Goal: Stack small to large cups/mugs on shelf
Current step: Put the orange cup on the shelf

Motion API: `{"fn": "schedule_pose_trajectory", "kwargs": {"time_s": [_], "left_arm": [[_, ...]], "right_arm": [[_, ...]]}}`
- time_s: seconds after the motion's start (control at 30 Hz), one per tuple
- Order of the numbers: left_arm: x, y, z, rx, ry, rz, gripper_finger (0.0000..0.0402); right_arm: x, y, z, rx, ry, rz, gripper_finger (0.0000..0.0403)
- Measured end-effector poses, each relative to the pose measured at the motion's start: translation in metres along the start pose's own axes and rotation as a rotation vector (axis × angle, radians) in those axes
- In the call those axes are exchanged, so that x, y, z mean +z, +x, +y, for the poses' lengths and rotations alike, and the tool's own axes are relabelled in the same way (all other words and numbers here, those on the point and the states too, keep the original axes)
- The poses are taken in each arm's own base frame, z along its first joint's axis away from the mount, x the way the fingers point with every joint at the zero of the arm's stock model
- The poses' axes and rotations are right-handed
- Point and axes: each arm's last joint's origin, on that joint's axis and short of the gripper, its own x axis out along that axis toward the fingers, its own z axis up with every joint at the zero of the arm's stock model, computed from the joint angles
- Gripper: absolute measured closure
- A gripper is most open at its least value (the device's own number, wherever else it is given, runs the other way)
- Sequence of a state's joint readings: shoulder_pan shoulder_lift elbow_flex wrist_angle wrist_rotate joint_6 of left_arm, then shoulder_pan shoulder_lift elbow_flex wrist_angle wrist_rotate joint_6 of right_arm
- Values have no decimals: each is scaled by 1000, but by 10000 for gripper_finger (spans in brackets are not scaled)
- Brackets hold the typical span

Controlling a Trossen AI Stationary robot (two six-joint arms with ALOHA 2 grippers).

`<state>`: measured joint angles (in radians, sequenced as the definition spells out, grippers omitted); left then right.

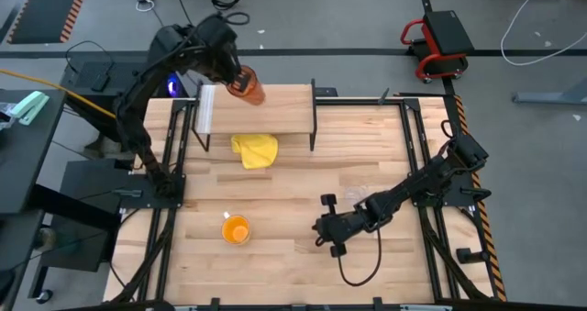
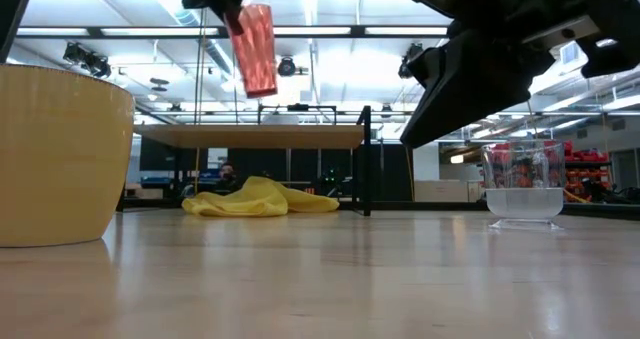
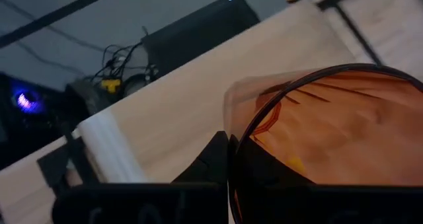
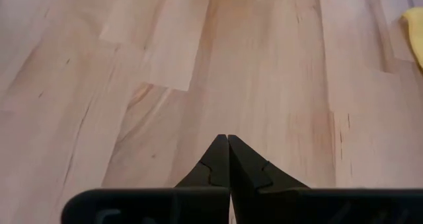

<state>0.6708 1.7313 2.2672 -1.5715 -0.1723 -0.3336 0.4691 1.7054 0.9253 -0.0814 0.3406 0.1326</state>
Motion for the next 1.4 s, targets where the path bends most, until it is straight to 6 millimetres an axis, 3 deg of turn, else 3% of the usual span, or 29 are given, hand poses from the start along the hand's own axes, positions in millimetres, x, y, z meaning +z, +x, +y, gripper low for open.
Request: {"fn": "schedule_pose_trajectory", "kwargs": {"time_s": [0.23, 0.73, 1.1, 1.4], "left_arm": [[5, 14, 22, 39, -70, 42, 389], [-2, 42, 40, 71, -120, 164, 389], [-19, 37, 68, 125, -196, 191, 389], [-34, 37, 74, 135, -189, 227, 387]], "right_arm": [[-2, 2, -5, -12, -3, 29, 402], [-3, 4, -11, -26, 8, 42, 402], [-3, 4, -11, -27, 12, 42, 402], [-2, 4, -11, -26, 12, 40, 402]]}}
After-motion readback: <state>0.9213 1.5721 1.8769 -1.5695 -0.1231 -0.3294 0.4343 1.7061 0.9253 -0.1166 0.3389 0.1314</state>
